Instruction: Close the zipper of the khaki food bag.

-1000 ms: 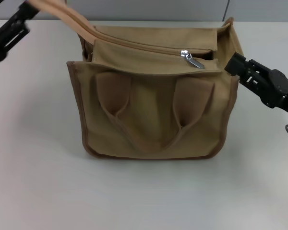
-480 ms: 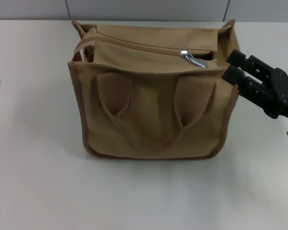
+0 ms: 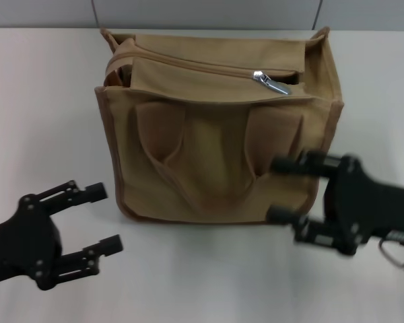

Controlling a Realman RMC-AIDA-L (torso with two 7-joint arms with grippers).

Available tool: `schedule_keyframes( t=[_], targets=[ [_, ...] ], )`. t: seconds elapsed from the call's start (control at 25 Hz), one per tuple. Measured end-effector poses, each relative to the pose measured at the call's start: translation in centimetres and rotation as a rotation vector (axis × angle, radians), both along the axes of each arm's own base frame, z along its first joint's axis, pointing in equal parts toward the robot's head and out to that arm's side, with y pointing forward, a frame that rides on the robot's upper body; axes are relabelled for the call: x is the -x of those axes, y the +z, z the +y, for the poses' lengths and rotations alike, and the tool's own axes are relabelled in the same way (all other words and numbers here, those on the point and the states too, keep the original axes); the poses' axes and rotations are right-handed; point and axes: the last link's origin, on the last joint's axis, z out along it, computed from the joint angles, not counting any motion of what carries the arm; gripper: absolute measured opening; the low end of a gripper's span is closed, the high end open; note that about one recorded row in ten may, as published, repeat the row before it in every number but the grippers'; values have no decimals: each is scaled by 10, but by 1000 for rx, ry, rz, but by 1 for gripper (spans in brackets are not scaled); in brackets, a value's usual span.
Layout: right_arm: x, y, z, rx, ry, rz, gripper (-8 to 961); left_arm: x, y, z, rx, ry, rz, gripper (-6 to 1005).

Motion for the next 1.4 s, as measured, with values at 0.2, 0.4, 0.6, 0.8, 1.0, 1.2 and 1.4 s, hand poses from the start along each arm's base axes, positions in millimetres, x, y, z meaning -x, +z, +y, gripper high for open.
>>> schedule_keyframes(
  t=[0.2, 0.4, 0.6, 0.8, 1.0, 1.2, 1.4],
  targets=[
    [-7, -14, -4, -17, 47, -97, 633, -9, -4, 8, 21, -37, -7, 770],
    [-3, -16, 1, -10, 101, -137, 633, -13, -6, 12, 35, -61, -4, 770],
    [11, -22, 7, 100, 174, -203, 633, -28, -10, 24, 106, -165, 37, 770],
    [19, -28, 12, 181, 197, -254, 633, -30, -11, 22, 104, -221, 80, 770],
    [19, -30, 18, 202, 178, -316, 633, -27, -14, 19, 129, -219, 101, 770],
    [23, -31, 24, 223, 168, -343, 633, -27, -19, 20, 173, -226, 130, 770],
    [23, -32, 24, 216, 170, -346, 633, -28, -20, 20, 170, -228, 125, 770]
  ],
)
